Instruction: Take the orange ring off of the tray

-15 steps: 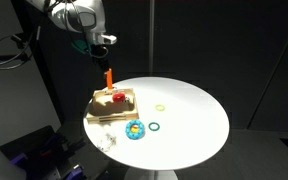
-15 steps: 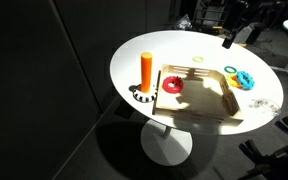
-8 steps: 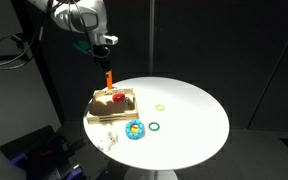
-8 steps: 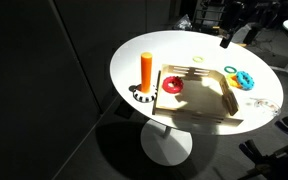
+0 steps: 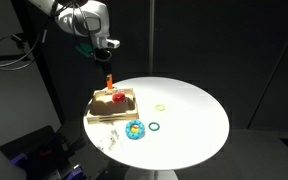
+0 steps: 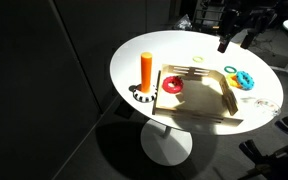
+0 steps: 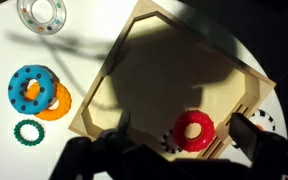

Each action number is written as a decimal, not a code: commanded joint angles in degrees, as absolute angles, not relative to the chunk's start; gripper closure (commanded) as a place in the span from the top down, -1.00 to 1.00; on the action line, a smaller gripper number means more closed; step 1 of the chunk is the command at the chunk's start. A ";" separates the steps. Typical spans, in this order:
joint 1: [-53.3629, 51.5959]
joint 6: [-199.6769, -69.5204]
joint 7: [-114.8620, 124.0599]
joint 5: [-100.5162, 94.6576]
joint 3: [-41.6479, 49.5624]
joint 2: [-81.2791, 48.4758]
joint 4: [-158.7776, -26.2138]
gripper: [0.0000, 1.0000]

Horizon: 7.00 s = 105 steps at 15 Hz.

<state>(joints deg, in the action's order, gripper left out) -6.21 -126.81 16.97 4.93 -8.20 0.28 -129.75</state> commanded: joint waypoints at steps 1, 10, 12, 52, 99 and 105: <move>-6.46 -126.83 19.44 2.70 -7.51 -5.03 -125.28 1.00; -10.46 -130.16 26.14 -7.21 -5.02 -18.89 -116.29 1.00; -11.87 -131.48 27.75 -8.48 -4.12 -21.65 -114.65 1.00; -19.33 -138.23 30.24 -8.75 4.39 -33.45 -101.28 -0.80; -5.16 -108.12 15.78 3.04 -0.01 -7.04 -115.80 1.00; -5.40 -102.72 17.59 0.69 -1.55 0.75 -115.48 1.00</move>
<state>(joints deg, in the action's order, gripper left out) -5.99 -105.07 17.26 2.22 -0.45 -3.05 -115.57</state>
